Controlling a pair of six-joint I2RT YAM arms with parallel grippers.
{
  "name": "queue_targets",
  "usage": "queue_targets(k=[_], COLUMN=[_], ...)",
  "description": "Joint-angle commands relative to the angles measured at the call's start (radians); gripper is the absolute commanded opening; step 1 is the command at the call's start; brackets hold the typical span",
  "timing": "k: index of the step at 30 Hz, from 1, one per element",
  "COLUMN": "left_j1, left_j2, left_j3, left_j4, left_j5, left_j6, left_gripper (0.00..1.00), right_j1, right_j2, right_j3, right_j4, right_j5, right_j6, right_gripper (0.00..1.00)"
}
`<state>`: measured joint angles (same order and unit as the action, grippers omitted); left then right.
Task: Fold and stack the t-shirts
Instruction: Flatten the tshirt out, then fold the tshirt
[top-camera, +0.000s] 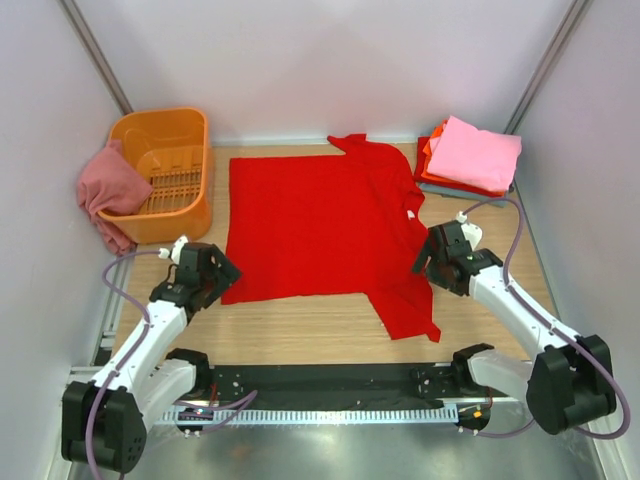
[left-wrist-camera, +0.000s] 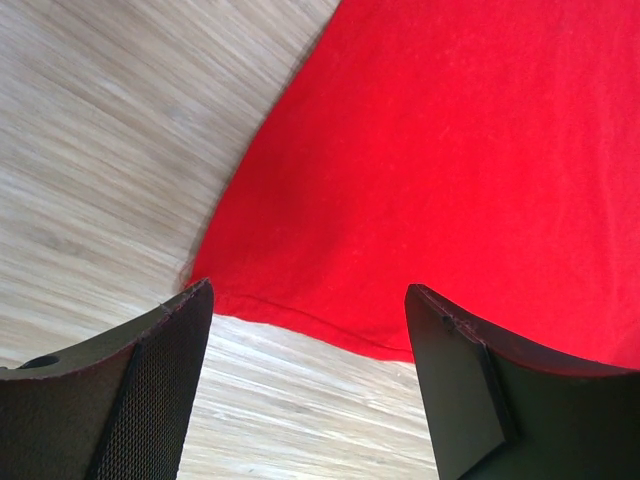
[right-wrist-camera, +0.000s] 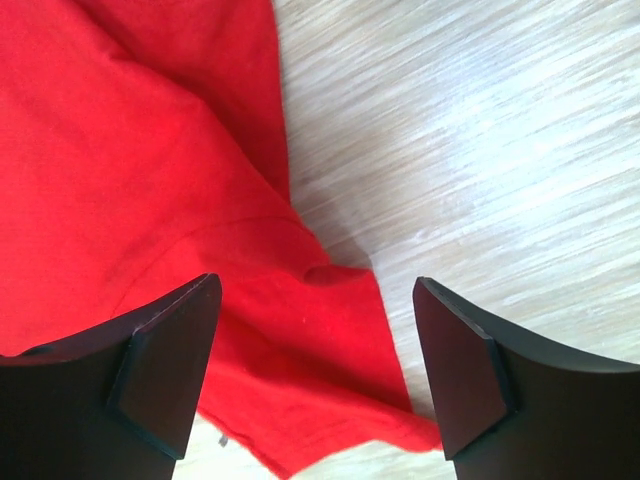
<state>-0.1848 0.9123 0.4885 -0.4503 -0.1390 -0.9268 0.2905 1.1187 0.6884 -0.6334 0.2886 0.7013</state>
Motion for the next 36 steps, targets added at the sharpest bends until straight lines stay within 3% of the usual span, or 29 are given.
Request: queue_targets(k=[1,7,13,24,26,27,30,36], left_j1=[0.005,0.005,0.004,-0.005,-0.007,-0.008,-0.010,-0.012], left_j2=[-0.013,0.054,0.140,0.086,0.094,0.102,0.118,0.100], left_j3=[-0.027,-0.039,-0.028,-0.085,-0.080,-0.080,-0.073,-0.057], left_j4=[0.008,0.068,0.061,0.036,0.045,0.051,0.079,0.056], left_j5=[0.016,-0.033,-0.039,-0.036,-0.033,-0.033,-0.021,-0.016], left_j6=[0.013,-0.012,-0.032,-0.053,-0.055,-0.053,-0.037,-0.027], left_gripper=[0.79,0.78,0.70,0.60,0.45,0.27,0.01,0.00], right_j1=[0.010,0.071,0.101,0.102,0.105,0.116,0.137,0.222], right_j2=[-0.086,-0.171,-0.197,-0.252,-0.264,-0.289,-0.342,-0.424], right_j3=[0.049,0.060,0.065,0.079,0.068,0.045,-0.016,-0.134], right_j4=[-0.049,-0.086,-0.113,-0.170,-0.170,-0.173,-0.198,-0.238], right_j5=[-0.040,-0.114,-0.131,-0.156,-0.180,-0.198,-0.180,-0.151], right_j6=[0.004,0.030,0.032,0.050,0.066,0.087,0.150,0.266], right_gripper=[0.85,0.85,0.85,0.86,0.86,0.86,0.86,0.82])
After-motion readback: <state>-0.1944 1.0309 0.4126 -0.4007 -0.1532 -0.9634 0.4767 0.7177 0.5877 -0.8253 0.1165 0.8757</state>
